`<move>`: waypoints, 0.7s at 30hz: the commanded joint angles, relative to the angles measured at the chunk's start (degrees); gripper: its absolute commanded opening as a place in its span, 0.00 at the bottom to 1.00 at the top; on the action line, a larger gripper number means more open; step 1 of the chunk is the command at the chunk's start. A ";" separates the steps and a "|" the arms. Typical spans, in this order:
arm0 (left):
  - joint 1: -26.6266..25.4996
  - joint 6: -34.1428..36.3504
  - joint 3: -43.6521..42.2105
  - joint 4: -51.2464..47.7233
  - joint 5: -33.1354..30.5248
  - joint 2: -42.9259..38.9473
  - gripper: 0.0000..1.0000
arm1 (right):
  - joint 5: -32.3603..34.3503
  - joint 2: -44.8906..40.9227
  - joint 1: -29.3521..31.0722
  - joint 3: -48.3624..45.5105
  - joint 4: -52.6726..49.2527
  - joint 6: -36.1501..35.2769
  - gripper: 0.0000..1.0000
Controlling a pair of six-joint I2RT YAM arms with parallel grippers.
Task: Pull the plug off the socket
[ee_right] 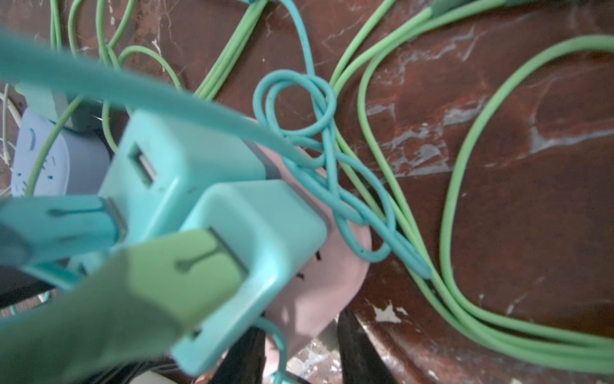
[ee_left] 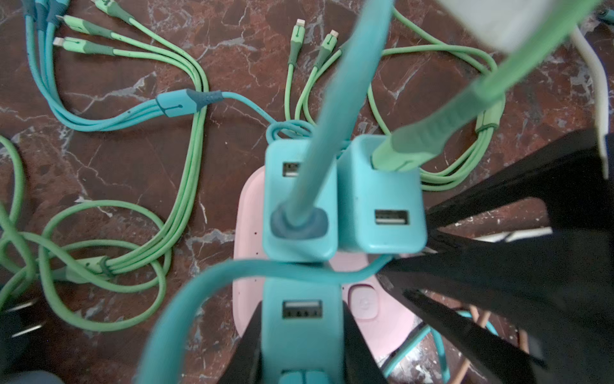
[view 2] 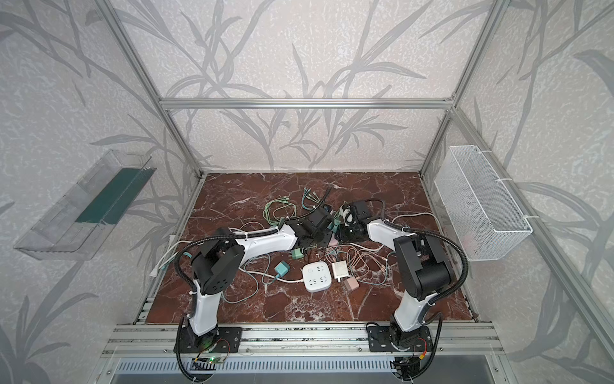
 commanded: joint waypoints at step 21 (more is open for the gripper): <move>-1.22 2.34 0.64 10.18 0.38 -3.25 0.08 | 2.96 3.59 0.83 2.53 -5.53 -1.95 0.36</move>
